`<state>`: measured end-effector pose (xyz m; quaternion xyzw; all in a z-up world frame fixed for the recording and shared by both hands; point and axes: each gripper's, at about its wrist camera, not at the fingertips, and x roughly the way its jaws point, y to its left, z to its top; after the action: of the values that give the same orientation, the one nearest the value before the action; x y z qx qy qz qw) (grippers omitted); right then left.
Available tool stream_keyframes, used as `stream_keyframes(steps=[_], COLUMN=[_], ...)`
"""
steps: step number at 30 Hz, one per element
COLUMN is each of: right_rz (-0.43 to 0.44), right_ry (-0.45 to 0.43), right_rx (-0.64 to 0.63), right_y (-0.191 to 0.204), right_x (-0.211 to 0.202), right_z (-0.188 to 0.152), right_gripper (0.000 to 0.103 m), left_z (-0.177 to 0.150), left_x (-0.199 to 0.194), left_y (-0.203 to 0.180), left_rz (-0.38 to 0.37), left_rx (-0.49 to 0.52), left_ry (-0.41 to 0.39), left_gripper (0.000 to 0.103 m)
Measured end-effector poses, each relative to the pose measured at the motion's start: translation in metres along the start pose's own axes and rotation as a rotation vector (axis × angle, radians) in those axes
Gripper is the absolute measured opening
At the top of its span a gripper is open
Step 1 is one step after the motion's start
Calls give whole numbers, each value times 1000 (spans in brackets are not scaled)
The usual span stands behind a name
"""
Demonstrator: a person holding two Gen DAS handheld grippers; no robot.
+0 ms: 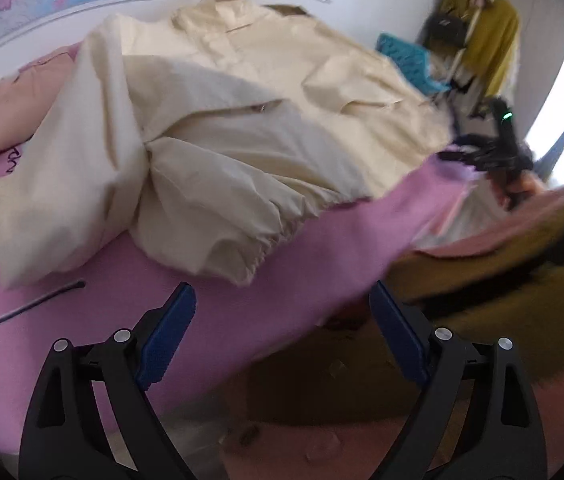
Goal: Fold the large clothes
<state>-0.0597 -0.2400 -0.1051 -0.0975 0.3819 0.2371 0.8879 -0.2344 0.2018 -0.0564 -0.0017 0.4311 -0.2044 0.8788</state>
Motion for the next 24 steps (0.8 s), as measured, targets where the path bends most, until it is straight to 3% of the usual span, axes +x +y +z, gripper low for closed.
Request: stream_keyframes(steps=[3,5,6,7,8,10,12,15,17,18,19,20,21,22,23,24], right_rz=[5,69,87,108,141,266,363,477,401,375,364,332,305,311,321,326], right_ry=[-32,-66,-82,-81,-84,-107,-133,-127,-59,1,38,88,112,115,114,113], right_rx=[28,102,140,176,204,276,267,247,224,231,239,234,212,189,193,199], right_y=[4,1,0,-2,-4,-5,1,12,16,14,12,9,9,7,2,-4], right_x=[15,19,19,17,16,1,-19,-36,-26,-14,-7,1,3,-2,-9,-16], right_z=[10,17,20,23,25,28,31,26,20,16,13,8,4,0,-4,-8], right_gripper=[74,50,42,16,10,9,9,9,9,10,17,34,43,51,71,81], left_z=[12,21,25,30,34,40,42,43,41,43,43,43,41,37,33,31], left_x=[24,24,22,15,8,-15,-41,-65,-67,-60,-52,-47,-50,-57,-69,-82], left_y=[0,7,14,22,27,47,56,61,59,56,50,38,27,18,8,3], left_rz=[88,66,44,48,47,-1,31,72,114,160,217,251,253,240,195,142], left_rx=[-40,-113,-156,-207,-235,-332,-352,-355,-311,-278,-229,-143,-62,-6,54,86], left_ry=[-18,-74,-106,-160,-186,-254,-296,-299,-242,-185,-121,-82,-82,-105,-154,-205], left_gripper=[84,74,61,36,24,12,10,10,12,18,20,19,31,51,55,60])
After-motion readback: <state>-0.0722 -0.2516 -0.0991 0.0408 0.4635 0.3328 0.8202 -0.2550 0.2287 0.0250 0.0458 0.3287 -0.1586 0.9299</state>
